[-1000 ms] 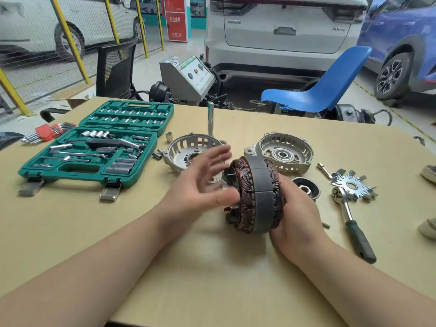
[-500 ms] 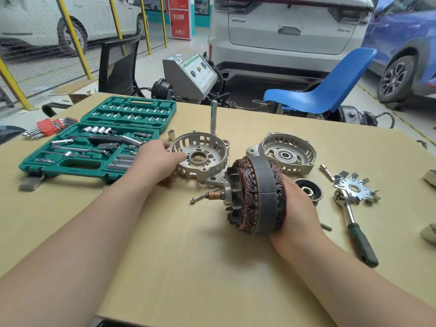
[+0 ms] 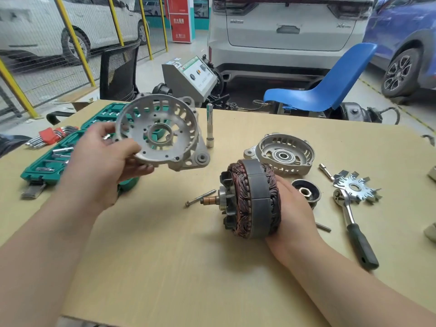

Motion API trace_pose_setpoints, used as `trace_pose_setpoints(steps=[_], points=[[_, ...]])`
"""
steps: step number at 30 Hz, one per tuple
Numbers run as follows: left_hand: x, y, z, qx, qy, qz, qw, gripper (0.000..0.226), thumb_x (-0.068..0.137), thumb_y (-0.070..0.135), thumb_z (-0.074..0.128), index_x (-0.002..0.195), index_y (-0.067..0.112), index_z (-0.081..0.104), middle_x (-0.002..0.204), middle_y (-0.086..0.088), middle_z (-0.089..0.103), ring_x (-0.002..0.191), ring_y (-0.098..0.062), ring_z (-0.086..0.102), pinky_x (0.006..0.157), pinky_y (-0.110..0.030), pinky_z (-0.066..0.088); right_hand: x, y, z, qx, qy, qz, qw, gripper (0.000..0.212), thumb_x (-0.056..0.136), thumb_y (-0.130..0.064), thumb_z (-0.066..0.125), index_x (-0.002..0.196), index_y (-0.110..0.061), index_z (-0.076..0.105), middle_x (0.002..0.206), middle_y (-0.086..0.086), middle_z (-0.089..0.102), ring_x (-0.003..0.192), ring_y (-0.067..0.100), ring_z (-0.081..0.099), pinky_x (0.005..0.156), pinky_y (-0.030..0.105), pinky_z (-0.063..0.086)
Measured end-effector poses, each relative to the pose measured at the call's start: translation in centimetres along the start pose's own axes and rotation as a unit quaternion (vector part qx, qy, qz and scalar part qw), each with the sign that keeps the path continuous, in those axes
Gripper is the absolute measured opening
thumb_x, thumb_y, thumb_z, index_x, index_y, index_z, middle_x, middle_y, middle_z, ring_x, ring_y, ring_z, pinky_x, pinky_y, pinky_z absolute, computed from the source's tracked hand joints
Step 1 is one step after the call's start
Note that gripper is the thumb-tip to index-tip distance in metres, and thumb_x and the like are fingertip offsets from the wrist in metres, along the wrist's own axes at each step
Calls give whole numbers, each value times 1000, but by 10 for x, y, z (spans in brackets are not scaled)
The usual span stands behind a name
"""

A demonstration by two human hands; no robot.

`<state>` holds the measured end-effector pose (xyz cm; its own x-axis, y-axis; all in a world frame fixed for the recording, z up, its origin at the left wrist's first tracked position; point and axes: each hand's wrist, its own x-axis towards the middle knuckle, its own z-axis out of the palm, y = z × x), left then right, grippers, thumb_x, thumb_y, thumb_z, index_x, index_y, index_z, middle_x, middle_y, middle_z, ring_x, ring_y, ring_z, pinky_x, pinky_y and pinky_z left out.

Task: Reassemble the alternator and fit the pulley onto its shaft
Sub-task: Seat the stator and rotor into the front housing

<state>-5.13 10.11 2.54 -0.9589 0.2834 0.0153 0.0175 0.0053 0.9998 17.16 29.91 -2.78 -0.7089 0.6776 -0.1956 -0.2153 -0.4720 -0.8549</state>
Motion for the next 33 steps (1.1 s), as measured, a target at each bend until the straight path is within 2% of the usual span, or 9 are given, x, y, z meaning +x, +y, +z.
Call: trace_pose_setpoints(steps=[3,8,14,20,22,25,28,30,33], points=[[-16,12,-31,32,19,21,999,40,85,15,76,122,25,63,92,-20,76,54,-29,74,46,-33,61,1,1,-1,7,-10,0,1000,28,99,-5,59,122,-10,74,105,19,79,83,31,77,61,37,60],[-61,35,-39,290,-34,60,954,43,51,58,77,93,56,69,70,10,72,39,-30,66,35,-35,50,2,1,-2,6,-18,-5,1000,27,99,-6,58,119,-8,75,105,19,79,85,31,78,62,37,61],[-75,35,1,338,-69,108,932,22,84,36,86,92,29,67,60,6,71,32,-17,59,31,-20,40,4,2,-4,-8,-15,-8,1000,26,99,-7,58,119,-9,76,104,17,79,85,31,78,62,37,61],[-89,36,40,349,-127,120,921,52,71,81,77,93,36,62,76,18,73,43,-14,67,36,-25,45,7,6,-5,-15,9,-11,1000,25,95,-10,65,114,-16,79,99,12,80,82,27,76,69,38,60],[-87,26,41,328,-110,165,924,60,69,95,60,95,41,63,79,16,72,50,-9,66,46,-35,48,8,7,-5,-15,8,-13,1000,25,95,-11,64,114,-17,79,99,11,80,81,26,76,69,37,60],[-91,-7,46,176,-100,223,953,60,89,92,42,105,39,66,78,11,66,61,-1,57,61,-36,47,10,9,-7,-22,13,-10,1000,26,94,-12,65,115,-20,79,103,11,80,90,28,77,76,43,62],[-102,-43,57,-3,-71,181,981,52,93,86,50,128,48,61,115,11,72,101,-10,71,88,-39,60,12,9,-7,-21,19,-2,1000,27,93,-13,65,115,-19,79,107,10,80,98,31,77,82,49,62],[-107,-56,66,-45,-60,137,988,61,88,88,55,138,53,58,145,0,62,136,-23,61,116,-57,47,13,9,-7,-11,22,6,1000,27,93,-12,65,116,-19,79,107,10,80,98,31,76,85,50,61],[-105,-58,76,-113,-142,80,980,74,82,87,67,146,50,57,151,-3,61,139,-25,60,118,-61,44,13,9,-8,17,34,24,999,25,92,-12,67,111,-19,80,102,8,80,93,30,76,92,57,59]])
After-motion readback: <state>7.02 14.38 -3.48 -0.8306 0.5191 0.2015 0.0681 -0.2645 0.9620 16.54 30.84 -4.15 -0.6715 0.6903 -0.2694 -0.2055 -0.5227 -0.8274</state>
